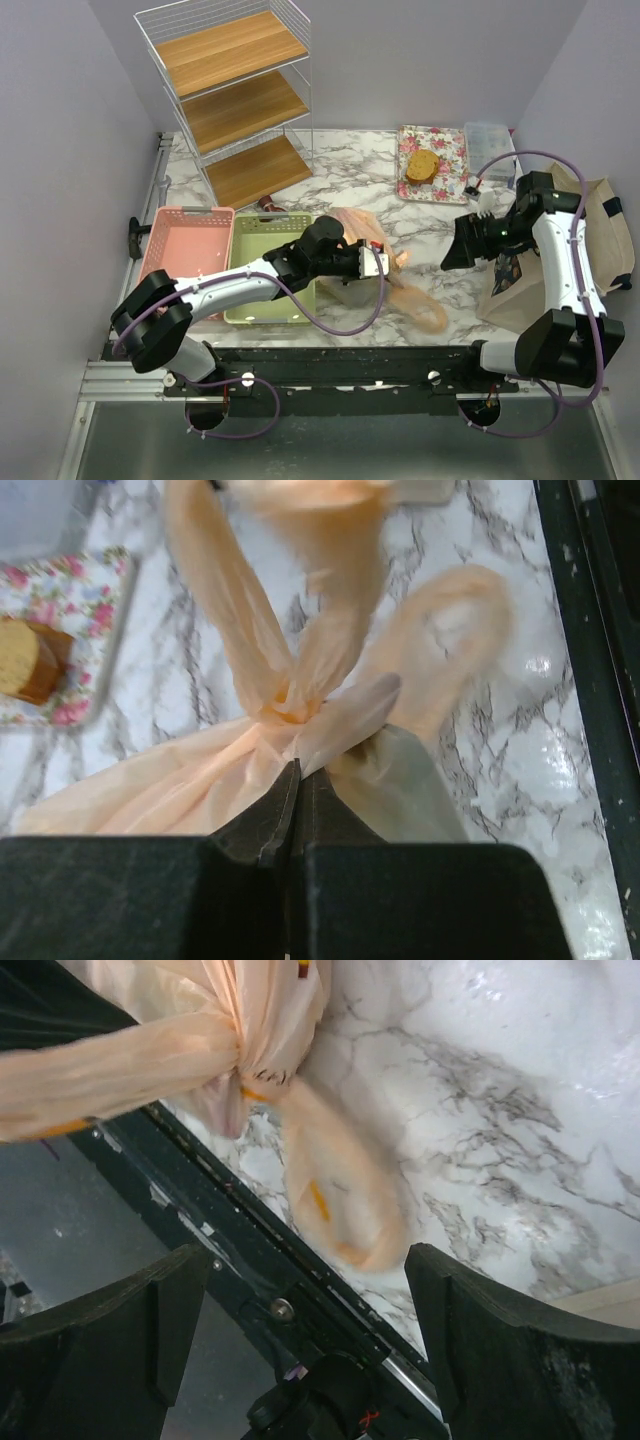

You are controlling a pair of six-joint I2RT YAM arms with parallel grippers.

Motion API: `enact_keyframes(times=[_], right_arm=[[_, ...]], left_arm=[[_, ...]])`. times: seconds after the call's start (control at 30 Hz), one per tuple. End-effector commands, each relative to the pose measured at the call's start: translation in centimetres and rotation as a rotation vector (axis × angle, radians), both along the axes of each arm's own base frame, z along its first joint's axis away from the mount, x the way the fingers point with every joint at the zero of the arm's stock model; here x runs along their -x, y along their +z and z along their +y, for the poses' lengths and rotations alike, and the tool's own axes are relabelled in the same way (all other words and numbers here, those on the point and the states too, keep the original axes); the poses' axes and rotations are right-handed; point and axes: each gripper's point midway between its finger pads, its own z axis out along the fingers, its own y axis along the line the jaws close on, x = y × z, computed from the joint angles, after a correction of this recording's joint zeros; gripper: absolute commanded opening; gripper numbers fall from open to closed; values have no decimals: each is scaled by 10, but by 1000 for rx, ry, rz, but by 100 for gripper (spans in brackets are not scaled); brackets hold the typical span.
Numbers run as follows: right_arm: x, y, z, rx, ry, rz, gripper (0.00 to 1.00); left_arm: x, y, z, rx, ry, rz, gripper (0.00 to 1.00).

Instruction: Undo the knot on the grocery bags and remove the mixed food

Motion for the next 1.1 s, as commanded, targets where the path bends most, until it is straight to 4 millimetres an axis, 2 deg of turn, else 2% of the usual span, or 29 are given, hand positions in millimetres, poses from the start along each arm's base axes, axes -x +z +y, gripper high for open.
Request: enact_keyframes(times=[0.0, 0.13, 0.23, 0.37, 0.57, 0.67, 0.73, 0.77, 0.8, 0.83, 0.93, 1.0, 1.03, 1.07], right_arm=[[9, -15, 12, -74, 110, -16, 92], [-6, -39, 15, -28, 154, -33, 95], [4, -57, 26, -35, 265, 43, 95], [14, -58, 33, -104, 336, 134, 93], [18, -48, 36, -108, 364, 72, 95], [13, -64, 31, -52, 370, 75, 94], [-2, -79, 26, -13, 331, 75, 90], [-9, -84, 25, -2, 301, 88, 82], [-17, -86, 24, 4, 282, 91, 68], [-22, -86, 24, 2, 270, 99, 48], [-43, -68, 20, 26, 225, 74, 1], [-59, -44, 18, 52, 202, -1, 1], [-65, -27, 19, 51, 198, -51, 1], [-71, -6, 22, 38, 197, -112, 1]], left_arm=[[3, 64, -17, 163, -43, -105, 0], [1, 64, -19, 161, -43, -114, 0], [-6, 69, -21, 172, -17, -129, 0], [-21, 81, -23, 190, 34, -130, 0], [-55, 91, -22, 217, 128, -143, 0], [-68, 99, -21, 237, 153, -127, 0], [-71, 105, -23, 249, 145, -132, 0], [-71, 108, -24, 251, 138, -137, 0], [-71, 109, -25, 253, 136, -139, 0], [-71, 112, -25, 255, 133, -138, 0], [-70, 109, -21, 231, 134, -144, 0], [-68, 98, -11, 197, 130, -154, 0], [-63, 91, -6, 173, 117, -160, 3], [-56, 81, 2, 131, 97, -174, 14]])
